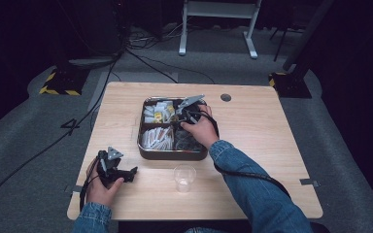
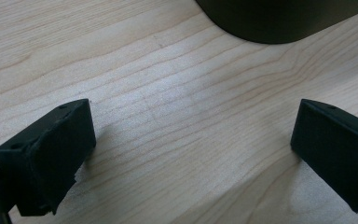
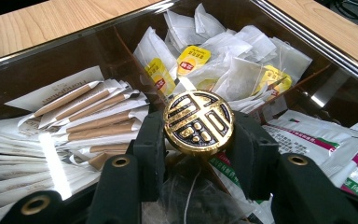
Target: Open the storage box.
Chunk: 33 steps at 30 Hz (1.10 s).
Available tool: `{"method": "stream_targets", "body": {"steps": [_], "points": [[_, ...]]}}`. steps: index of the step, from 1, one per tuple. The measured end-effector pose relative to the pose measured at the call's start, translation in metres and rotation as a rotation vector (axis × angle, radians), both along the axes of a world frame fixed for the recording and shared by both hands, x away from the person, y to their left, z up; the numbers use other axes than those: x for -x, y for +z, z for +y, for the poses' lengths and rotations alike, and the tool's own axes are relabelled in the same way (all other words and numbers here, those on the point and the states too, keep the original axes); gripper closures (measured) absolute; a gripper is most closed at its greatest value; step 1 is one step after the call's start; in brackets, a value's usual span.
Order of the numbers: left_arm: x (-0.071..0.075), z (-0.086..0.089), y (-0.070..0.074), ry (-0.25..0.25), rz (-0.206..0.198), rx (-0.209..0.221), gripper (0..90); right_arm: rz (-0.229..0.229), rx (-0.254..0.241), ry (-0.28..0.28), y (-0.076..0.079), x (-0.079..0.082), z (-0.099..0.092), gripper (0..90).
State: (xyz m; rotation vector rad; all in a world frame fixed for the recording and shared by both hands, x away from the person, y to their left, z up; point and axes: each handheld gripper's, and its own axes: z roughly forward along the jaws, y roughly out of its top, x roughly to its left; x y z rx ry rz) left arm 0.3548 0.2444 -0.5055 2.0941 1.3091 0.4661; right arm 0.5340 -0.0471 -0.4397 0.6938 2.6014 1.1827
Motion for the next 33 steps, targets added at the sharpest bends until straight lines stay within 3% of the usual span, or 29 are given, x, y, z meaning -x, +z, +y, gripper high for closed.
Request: {"method": "stream_targets", "body": {"steps": [8, 21, 33], "points": [[0.0, 0.0, 0.0, -0.004, -0.001, 0.004, 0.4, -0.01, 0.011, 0.011, 0.009, 0.0, 0.0, 58.8], [-0.001, 0.001, 0.0, -0.007, 0.003, 0.004, 0.4, -0.033, -0.061, 0.002, 0.046, 0.004, -0.023, 58.8], [-0.005, -0.001, 0.0, -0.005, -0.003, -0.002, 0.3, -0.057, -0.103, -0.005, 0.066, 0.014, -0.048, 58.8]]}}
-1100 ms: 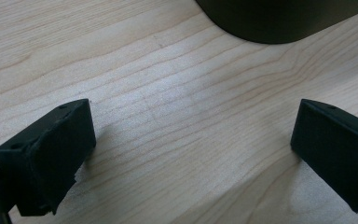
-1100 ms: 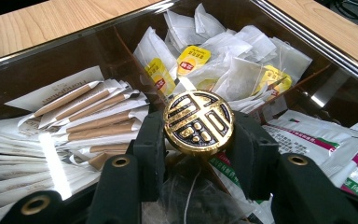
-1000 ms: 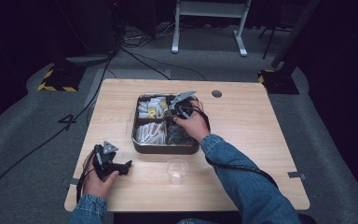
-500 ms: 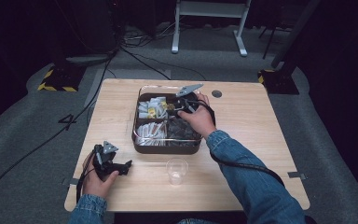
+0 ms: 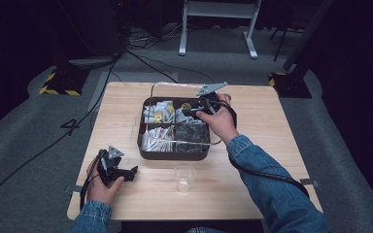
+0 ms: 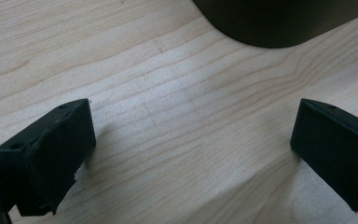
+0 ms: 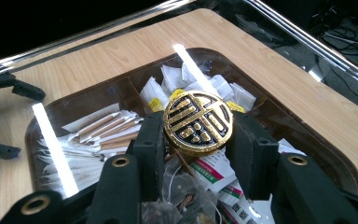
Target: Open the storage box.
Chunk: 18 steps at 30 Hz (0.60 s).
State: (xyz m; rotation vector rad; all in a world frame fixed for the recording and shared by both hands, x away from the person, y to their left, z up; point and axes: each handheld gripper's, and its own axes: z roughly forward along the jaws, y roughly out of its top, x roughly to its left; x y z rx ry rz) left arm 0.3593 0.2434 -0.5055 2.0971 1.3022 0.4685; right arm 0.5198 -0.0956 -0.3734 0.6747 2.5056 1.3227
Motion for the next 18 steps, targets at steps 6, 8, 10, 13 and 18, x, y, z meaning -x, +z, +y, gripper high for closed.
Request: {"method": "stream_targets", "body": {"steps": [6, 8, 10, 13, 18], "points": [[0.0, -0.001, 0.0, 0.01, 0.0, -0.002, 0.3, -0.008, -0.003, 0.001, 0.006, 0.008, -0.014, 58.8], [0.0, -0.001, 0.0, 0.01, 0.0, -0.001, 0.3, -0.011, -0.003, -0.004, 0.008, 0.011, -0.021, 58.8], [0.0, -0.001, 0.0, 0.011, 0.0, -0.001, 0.3, -0.011, 0.001, -0.013, 0.011, 0.014, -0.028, 58.8], [0.0, -0.001, 0.0, 0.011, 0.0, -0.001, 0.3, -0.008, 0.0, -0.033, 0.016, 0.018, -0.04, 58.8], [0.0, -0.001, 0.0, 0.011, 0.0, 0.0, 0.3, -0.016, -0.013, -0.052, 0.022, 0.025, -0.062, 58.8]]}}
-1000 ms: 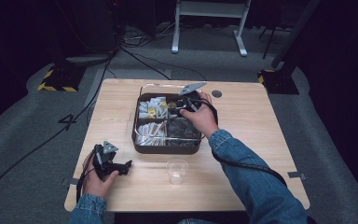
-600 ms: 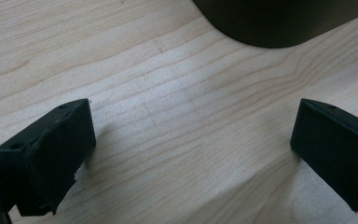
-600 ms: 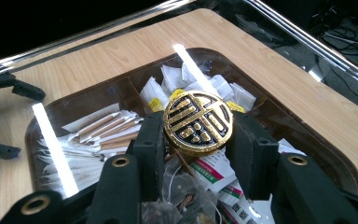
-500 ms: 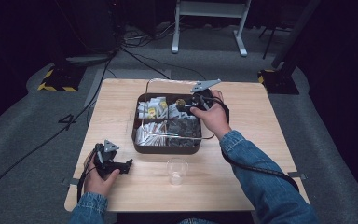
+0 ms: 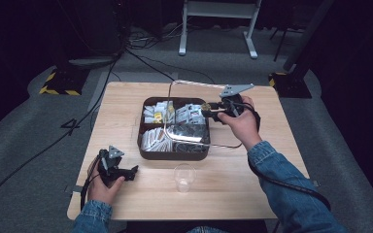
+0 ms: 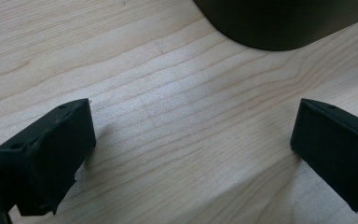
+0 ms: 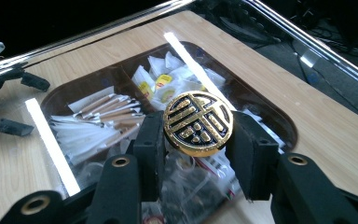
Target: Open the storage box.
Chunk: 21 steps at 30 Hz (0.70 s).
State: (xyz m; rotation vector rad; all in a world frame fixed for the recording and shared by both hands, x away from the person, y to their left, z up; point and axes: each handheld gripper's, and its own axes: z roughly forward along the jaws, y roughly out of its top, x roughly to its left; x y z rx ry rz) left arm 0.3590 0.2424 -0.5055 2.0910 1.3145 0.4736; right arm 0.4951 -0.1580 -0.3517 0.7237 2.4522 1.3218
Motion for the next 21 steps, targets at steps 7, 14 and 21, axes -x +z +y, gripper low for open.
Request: {"method": "stream_targets", "body": {"steps": [7, 14, 21], "points": [[0.0, 0.0, 0.0, -0.001, 0.001, -0.002, 0.3, -0.013, 0.012, -0.028, 0.0, 0.014, -0.037, 58.8], [0.0, 0.0, 0.0, 0.001, 0.001, -0.002, 0.3, -0.049, 0.037, -0.053, 0.0, 0.035, -0.079, 58.7], [0.0, 0.0, 0.0, 0.001, 0.001, -0.002, 0.3, -0.046, 0.059, -0.089, -0.01, 0.052, -0.107, 58.7]]}}
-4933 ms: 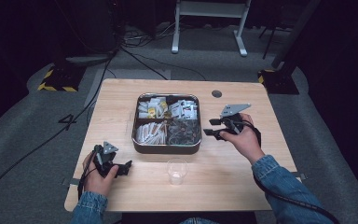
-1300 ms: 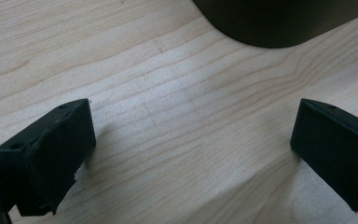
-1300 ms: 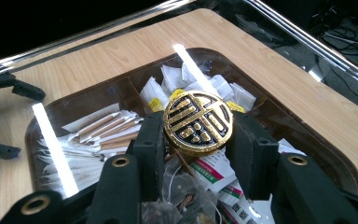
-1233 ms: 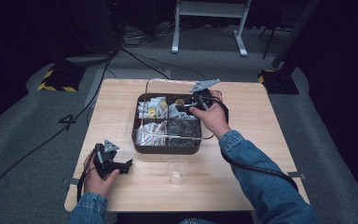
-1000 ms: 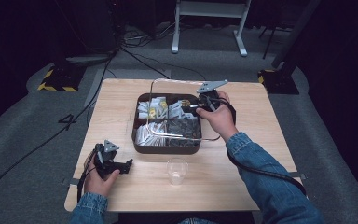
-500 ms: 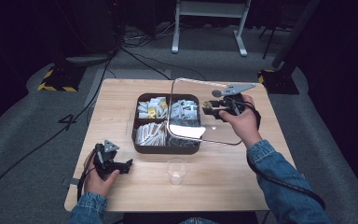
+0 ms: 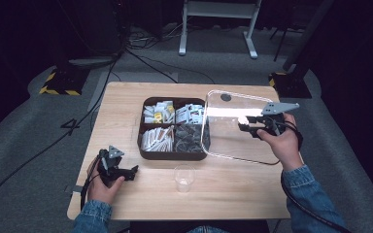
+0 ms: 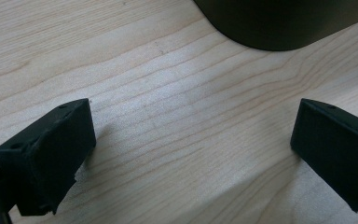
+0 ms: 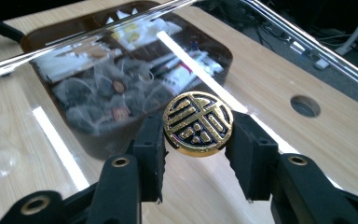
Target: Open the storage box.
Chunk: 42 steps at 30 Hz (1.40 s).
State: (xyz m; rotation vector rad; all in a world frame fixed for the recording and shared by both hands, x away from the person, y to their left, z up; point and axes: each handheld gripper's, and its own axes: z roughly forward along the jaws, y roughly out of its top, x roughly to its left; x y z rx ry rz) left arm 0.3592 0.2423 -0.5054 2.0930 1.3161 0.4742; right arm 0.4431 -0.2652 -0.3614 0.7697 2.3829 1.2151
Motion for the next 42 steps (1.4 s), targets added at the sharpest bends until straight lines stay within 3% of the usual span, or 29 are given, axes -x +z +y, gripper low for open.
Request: {"method": "stream_targets", "body": {"steps": [5, 14, 24, 30, 42], "points": [[-0.002, 0.0, 0.0, 0.002, 0.0, 0.001, 0.5, 0.011, -0.022, -0.028, -0.012, 0.007, -0.018, 58.7], [-0.001, 0.001, 0.0, -0.001, 0.003, 0.008, 0.4, 0.07, -0.002, -0.086, -0.035, -0.005, -0.039, 58.7], [-0.003, 0.001, 0.0, -0.001, 0.003, 0.007, 0.4, 0.094, 0.024, -0.164, -0.058, -0.017, -0.066, 58.7], [-0.002, 0.001, 0.0, 0.0, 0.003, 0.005, 0.4, 0.117, 0.049, -0.179, -0.077, -0.026, -0.073, 58.7], [-0.003, 0.001, 0.0, 0.006, 0.004, 0.005, 0.2, 0.173, 0.043, -0.2, -0.107, -0.031, -0.075, 58.7]]}}
